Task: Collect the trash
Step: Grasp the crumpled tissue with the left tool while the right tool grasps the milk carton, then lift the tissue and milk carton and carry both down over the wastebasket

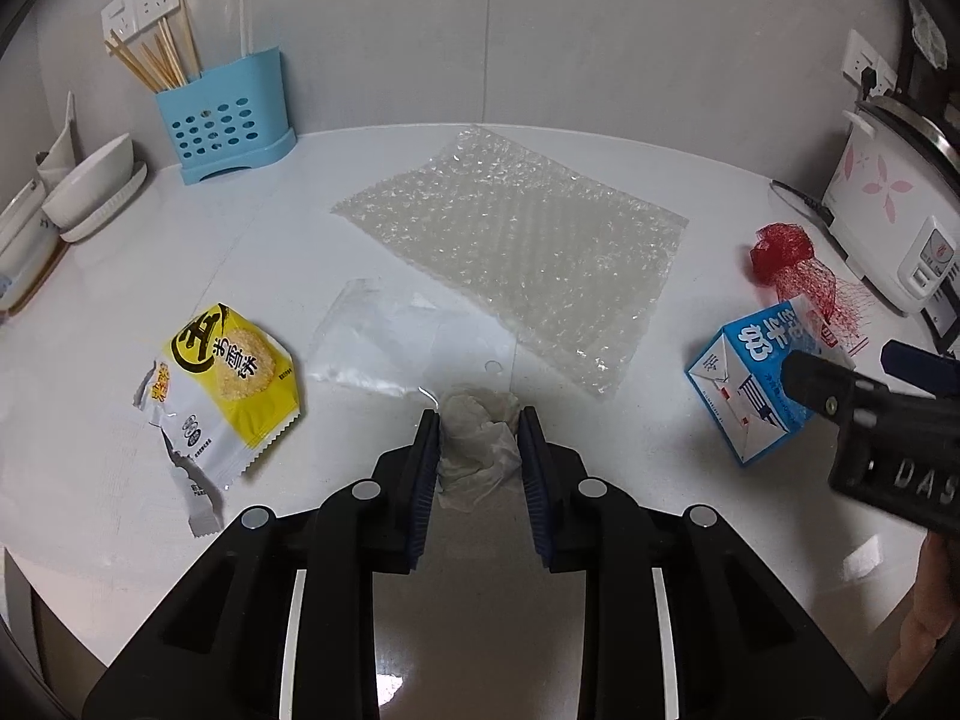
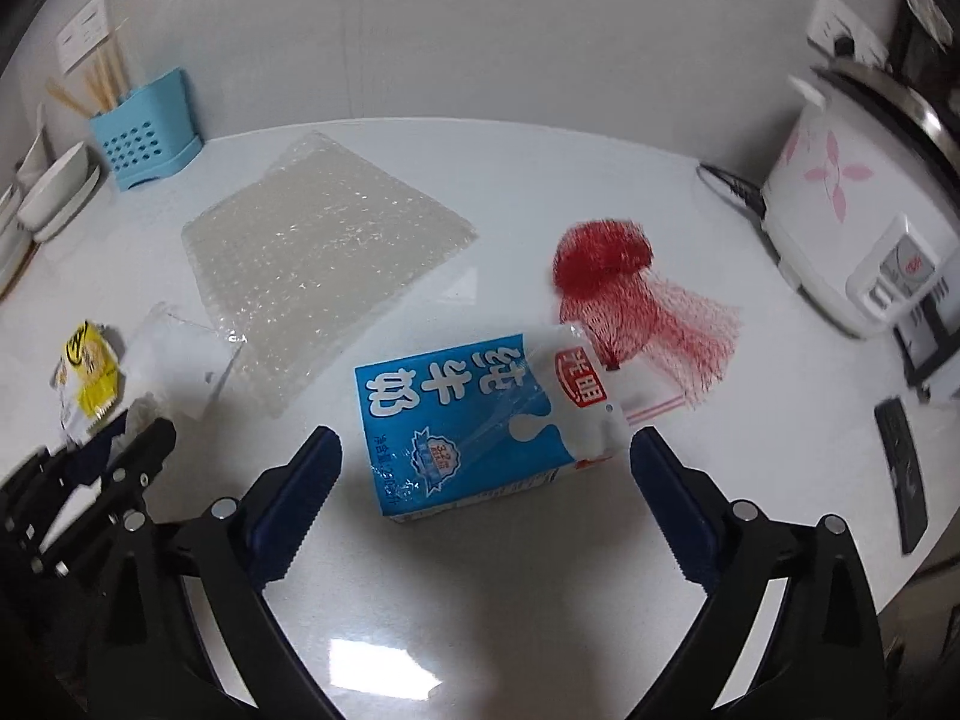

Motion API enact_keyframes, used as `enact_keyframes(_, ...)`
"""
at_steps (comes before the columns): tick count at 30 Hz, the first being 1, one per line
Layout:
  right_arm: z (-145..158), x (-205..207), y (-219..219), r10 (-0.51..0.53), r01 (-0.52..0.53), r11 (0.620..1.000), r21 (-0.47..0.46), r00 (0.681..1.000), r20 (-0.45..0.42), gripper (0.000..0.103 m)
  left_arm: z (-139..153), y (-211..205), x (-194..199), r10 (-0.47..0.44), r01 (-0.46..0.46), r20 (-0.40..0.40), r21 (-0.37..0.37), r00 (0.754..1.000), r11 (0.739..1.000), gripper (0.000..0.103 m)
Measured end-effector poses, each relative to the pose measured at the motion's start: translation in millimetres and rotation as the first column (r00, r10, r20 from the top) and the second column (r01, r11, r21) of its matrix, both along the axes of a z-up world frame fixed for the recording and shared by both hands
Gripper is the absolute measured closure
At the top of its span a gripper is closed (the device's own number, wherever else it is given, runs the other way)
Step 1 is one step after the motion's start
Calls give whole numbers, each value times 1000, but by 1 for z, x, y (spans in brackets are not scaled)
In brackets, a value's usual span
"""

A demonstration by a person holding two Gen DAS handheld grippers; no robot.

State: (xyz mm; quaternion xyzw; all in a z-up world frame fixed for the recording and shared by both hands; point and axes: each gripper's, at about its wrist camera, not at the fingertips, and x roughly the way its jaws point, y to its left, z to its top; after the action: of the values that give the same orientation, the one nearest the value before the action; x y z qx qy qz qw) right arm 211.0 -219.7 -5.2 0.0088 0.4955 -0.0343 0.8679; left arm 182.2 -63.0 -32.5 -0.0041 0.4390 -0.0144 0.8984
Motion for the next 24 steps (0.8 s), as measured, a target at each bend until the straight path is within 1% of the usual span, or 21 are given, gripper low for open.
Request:
enact_keyframes(2,-1,6,-9,-70,75,993,86,996,-56,10,2,1,-2,-2,2,2,-4,1000,1000,77)
enact_keyframes(4,-2,12,-17,-149,161,976,145,985,-92,10,4,4,-5,-1,1,7,-11,1000,1000,77)
enact_keyframes(7,-6,22,-27,-244,275,931,239,958,-153,10,6,8,-9,-5,5,14,-22,1000,1000,77)
enact_keyframes(9,-10,28,-28,-291,333,906,263,938,-186,10,7,10,-10,-9,9,18,-25,1000,1000,77)
enact_keyframes(15,-29,44,-36,-442,496,829,259,864,-241,10,10,17,-10,-10,10,28,-22,1000,1000,77)
enact_keyframes(17,-35,48,-37,-470,524,819,234,846,-251,10,9,18,-9,-8,8,26,-24,1000,1000,77)
enact_keyframes(18,-38,49,-36,-475,528,818,225,843,-252,10,8,19,-8,-8,9,23,-26,1000,1000,77)
enact_keyframes(21,-44,50,-37,-485,535,815,220,839,-246,16,7,22,-7,-6,6,24,-25,1000,1000,77)
enact_keyframes(22,-44,49,-38,-490,537,815,217,839,-235,20,7,23,-7,-3,3,23,-25,1000,1000,77)
enact_keyframes(23,-44,48,-38,-495,539,815,211,838,-229,21,7,23,-7,0,0,21,-24,1000,1000,77)
enact_keyframes(24,-43,46,-38,-495,538,815,217,840,-222,27,8,23,-8,0,0,22,-27,1000,1000,77)
